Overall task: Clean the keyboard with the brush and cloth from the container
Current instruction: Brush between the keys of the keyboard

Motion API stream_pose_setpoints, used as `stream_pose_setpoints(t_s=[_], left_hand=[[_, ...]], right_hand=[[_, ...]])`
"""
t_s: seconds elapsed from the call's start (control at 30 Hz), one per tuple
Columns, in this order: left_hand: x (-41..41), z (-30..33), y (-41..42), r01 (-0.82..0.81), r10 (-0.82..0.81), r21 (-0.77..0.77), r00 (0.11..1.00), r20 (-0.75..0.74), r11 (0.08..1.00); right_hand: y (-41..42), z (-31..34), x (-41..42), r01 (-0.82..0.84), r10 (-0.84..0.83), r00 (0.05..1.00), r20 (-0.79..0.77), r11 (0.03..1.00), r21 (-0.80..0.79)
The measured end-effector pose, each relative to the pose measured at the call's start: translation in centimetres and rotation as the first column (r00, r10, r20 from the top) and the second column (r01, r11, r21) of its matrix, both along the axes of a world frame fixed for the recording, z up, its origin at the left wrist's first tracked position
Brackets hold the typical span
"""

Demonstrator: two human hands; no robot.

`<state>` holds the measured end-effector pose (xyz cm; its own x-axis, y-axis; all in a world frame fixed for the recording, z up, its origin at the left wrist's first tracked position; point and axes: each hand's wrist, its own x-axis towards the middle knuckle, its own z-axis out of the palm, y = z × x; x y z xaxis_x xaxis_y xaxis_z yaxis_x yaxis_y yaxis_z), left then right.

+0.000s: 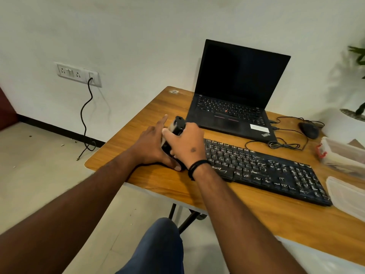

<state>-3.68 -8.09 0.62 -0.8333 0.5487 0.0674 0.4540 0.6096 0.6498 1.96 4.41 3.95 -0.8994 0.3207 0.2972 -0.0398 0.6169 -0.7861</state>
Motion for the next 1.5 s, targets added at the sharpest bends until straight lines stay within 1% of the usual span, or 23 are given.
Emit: stream_pose_setpoints(t_s=[0.07, 0.13, 0.3, 0.37, 0.43, 0.57, 0.63, 0.7, 0.77, 0.83, 0.9, 0.97, 1.03, 1.1, 1.17, 1.27, 1.33, 1.43, 1.5], left_hand=[[-0.2, -0.1, -0.1, 0.005, -0.005, -0.002, 1.000, 0.002, 1.000], [-0.2, 0.0, -0.1, 0.009, -0.009, -0.019, 1.000, -0.001, 1.000], [0.0, 0.1, 0.1, 0.009, -0.009, -0.008, 0.999, -0.034, 1.000], [0.0, 0.0, 0.2, 0.007, -0.007, -0.005, 1.000, -0.022, 1.000], [-0.1, 0.0, 0.1, 0.004, -0.004, -0.007, 1.000, -0.026, 1.000], [0.4, 0.3, 0.2, 0.003, -0.003, 0.000, 0.999, -0.034, 1.000], [0.4, 0.6, 0.2, 0.003, -0.003, -0.008, 1.000, -0.019, 1.000], [-0.7, -0.2, 0.0, 0.017, -0.016, 0.022, 0.999, -0.037, 1.000], [-1.5, -1.0, -0.2, 0.022, -0.022, 0.013, 0.998, -0.054, 1.000], [-0.3, -0.1, -0.1, 0.011, -0.011, 0.003, 0.997, -0.078, 1.000], [0.4, 0.4, 0.1, 0.011, -0.012, -0.019, 0.999, -0.051, 1.000], [0.6, 0.4, 0.1, 0.029, -0.030, -0.019, 0.998, -0.049, 0.999], [0.3, 0.2, 0.0, 0.025, -0.026, -0.017, 0.999, -0.047, 1.000], [0.1, 0.1, 0.1, 0.021, -0.021, -0.015, 0.999, -0.042, 1.000], [0.4, 0.2, 0.1, 0.016, -0.017, -0.015, 0.999, -0.047, 1.000], [0.5, 0.4, 0.2, 0.021, -0.021, -0.008, 0.999, -0.046, 1.000], [0.1, 0.3, 0.1, 0.019, -0.018, 0.009, 0.998, -0.056, 1.000], [-0.8, -0.5, -0.1, 0.031, -0.026, 0.055, 0.997, -0.077, 0.998], [-0.4, -0.3, 0.0, 0.025, -0.022, 0.027, 0.996, -0.082, 0.999]], right_hand=[[0.0, -0.1, -0.1, -0.011, 0.011, 1.000, 0.012, 1.000, -0.014], [1.4, 0.2, 0.1, 0.015, -0.016, 0.999, 0.047, 1.000, 0.010], [7.2, 1.3, 0.8, 0.185, -0.198, 0.971, 0.136, 0.978, 0.100], [8.1, 1.5, 0.9, 0.242, -0.254, 0.958, 0.136, 0.965, 0.099], [7.5, 1.5, 0.9, 0.255, -0.267, 0.957, 0.109, 0.960, 0.114], [3.3, 1.3, 0.3, 0.202, -0.217, 0.976, 0.034, 0.949, 0.241], [1.1, 0.9, -0.4, 0.148, -0.155, 0.988, 0.009, 0.960, 0.239], [-0.5, 0.5, -1.1, 0.073, -0.072, 0.997, -0.010, 0.977, 0.199], [-0.8, 0.3, -1.4, 0.007, -0.007, 1.000, -0.005, 0.983, 0.183], [0.5, 0.6, -1.1, -0.004, 0.002, 1.000, 0.009, 0.981, 0.193], [2.5, 1.1, -0.8, 0.034, -0.044, 0.998, 0.050, 0.982, 0.185], [4.7, 1.8, -0.4, 0.109, -0.137, 0.982, 0.133, 0.974, 0.197], [6.3, 2.4, -0.1, 0.194, -0.249, 0.958, 0.144, 0.929, 0.314], [6.5, 2.6, 0.1, 0.233, -0.291, 0.950, 0.114, 0.903, 0.361], [5.3, 2.3, 0.1, 0.194, -0.243, 0.965, 0.097, 0.914, 0.357], [2.3, 1.5, -0.3, 0.087, -0.110, 0.993, 0.038, 0.918, 0.387], [0.7, 1.1, -0.6, 0.018, -0.025, 1.000, 0.014, 0.940, 0.341], [0.0, 0.8, -0.7, -0.074, 0.068, 0.997, 0.029, 0.951, 0.299], [1.1, 1.1, -0.4, -0.093, 0.079, 0.995, 0.066, 0.963, 0.254]])
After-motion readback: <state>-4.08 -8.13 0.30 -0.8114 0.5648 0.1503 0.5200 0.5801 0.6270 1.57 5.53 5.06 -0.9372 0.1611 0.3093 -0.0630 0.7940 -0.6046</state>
